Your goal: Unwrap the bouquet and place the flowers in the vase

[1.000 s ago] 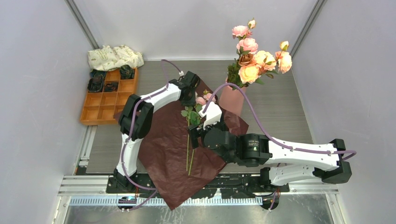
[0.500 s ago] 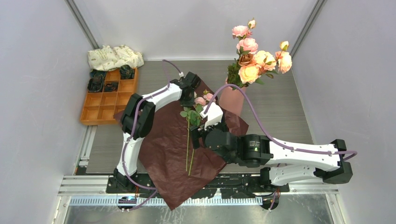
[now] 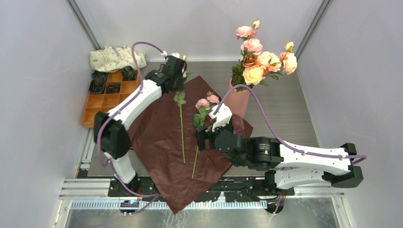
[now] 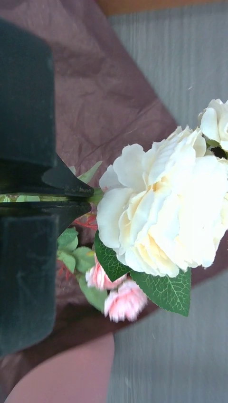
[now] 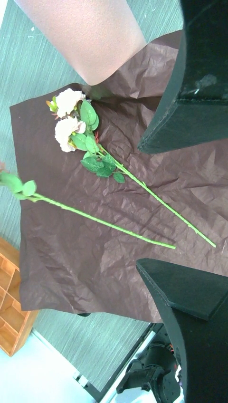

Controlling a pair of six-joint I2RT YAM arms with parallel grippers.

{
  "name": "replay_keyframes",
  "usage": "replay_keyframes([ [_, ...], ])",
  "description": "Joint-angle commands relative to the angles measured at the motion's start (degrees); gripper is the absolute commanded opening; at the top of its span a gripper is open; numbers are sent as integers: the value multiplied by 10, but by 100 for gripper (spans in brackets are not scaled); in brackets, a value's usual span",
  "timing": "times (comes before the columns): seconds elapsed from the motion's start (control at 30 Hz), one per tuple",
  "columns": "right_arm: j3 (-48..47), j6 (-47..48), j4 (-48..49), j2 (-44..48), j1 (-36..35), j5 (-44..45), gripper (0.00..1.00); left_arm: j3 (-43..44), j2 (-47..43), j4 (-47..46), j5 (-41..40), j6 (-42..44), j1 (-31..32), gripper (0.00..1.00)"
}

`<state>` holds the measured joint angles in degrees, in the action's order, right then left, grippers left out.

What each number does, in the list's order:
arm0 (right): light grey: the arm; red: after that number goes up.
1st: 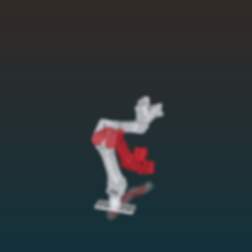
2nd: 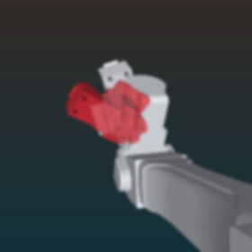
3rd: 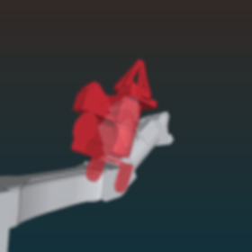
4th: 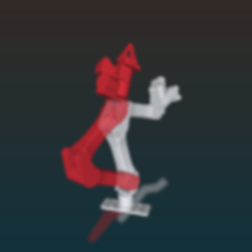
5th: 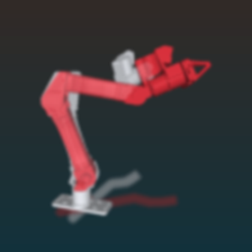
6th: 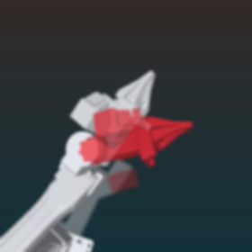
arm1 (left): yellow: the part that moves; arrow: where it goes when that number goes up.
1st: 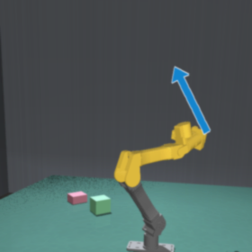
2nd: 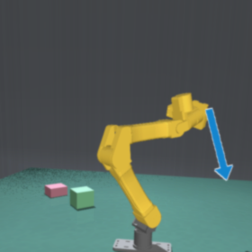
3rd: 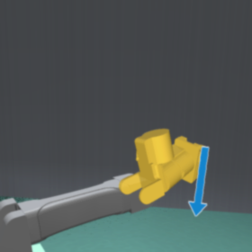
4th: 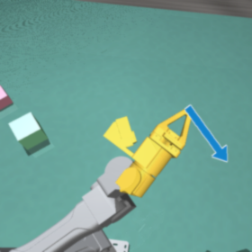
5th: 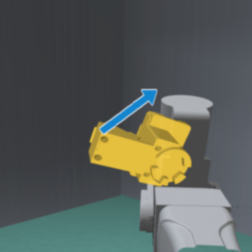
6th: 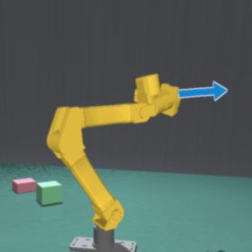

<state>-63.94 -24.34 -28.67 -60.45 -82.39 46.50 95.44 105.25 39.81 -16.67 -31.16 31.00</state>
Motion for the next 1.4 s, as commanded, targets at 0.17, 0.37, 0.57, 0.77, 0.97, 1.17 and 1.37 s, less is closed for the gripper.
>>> replay_keyframes([
  [0.17, 26, -2, 39, 80, -2, 10, 85, -32, -232, -184, 38, 70, 0, 0],
  [0.37, 73, 1, 49, 194, -2, 2, 85, -66, -320, -358, 130, 94, 0, 0],
  [0.57, 100, 1, 24, 293, -2, 23, 85, -97, -357, -538, 247, 81, 0, 0],
  [0.77, 89, -1, -14, 321, -2, 33, 85, -7, -310, -594, 315, 61, 0, 0],
  [0.97, 82, 5, -25, 328, -2, 39, 85, 86, -226, -640, 355, 29, 0, 0],
  [1.17, 81, 16, -36, 372, -2, 54, 85, 182, -136, -657, 382, -8, 4, 0],
  [1.37, 76, 34, -49, 387, -2, 71, 86, 218, -87, -670, 384, -7, 22, 0],
])
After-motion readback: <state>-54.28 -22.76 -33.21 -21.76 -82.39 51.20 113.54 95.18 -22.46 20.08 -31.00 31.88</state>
